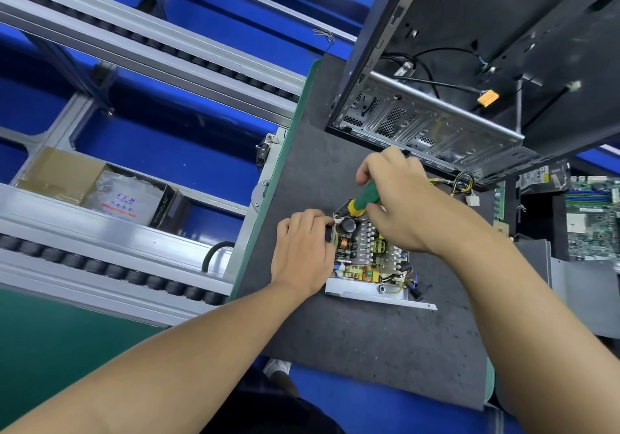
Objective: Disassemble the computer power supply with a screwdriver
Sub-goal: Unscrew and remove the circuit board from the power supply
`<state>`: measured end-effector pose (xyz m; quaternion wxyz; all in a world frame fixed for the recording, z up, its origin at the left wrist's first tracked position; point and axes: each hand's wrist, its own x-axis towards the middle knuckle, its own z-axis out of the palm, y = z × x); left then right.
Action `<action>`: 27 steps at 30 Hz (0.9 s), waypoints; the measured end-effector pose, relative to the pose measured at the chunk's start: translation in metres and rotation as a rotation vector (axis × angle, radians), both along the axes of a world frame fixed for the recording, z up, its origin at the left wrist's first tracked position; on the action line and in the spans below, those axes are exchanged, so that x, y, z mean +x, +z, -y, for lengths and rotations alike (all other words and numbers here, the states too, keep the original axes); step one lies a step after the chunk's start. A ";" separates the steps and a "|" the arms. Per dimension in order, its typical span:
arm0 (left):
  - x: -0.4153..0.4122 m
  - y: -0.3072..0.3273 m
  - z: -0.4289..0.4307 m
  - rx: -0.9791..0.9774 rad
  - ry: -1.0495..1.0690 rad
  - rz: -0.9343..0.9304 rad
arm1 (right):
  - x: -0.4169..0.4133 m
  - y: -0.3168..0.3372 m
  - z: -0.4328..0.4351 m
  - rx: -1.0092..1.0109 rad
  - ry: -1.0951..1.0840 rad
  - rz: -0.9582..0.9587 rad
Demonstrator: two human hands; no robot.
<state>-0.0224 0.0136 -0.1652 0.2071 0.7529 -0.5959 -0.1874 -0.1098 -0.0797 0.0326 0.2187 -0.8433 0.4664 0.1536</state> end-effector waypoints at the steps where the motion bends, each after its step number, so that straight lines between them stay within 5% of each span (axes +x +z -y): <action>1: 0.000 0.000 0.000 0.000 -0.001 0.000 | -0.001 0.000 0.000 -0.077 0.028 -0.041; 9: 0.000 -0.001 0.000 -0.003 0.001 0.007 | 0.007 -0.008 -0.009 -0.324 -0.007 -0.134; 17: -0.001 -0.001 0.000 -0.006 0.002 0.004 | 0.007 -0.007 -0.006 0.031 -0.042 0.084; 27: -0.001 -0.004 0.000 -0.014 0.004 0.017 | 0.009 -0.011 -0.012 -0.259 -0.020 -0.034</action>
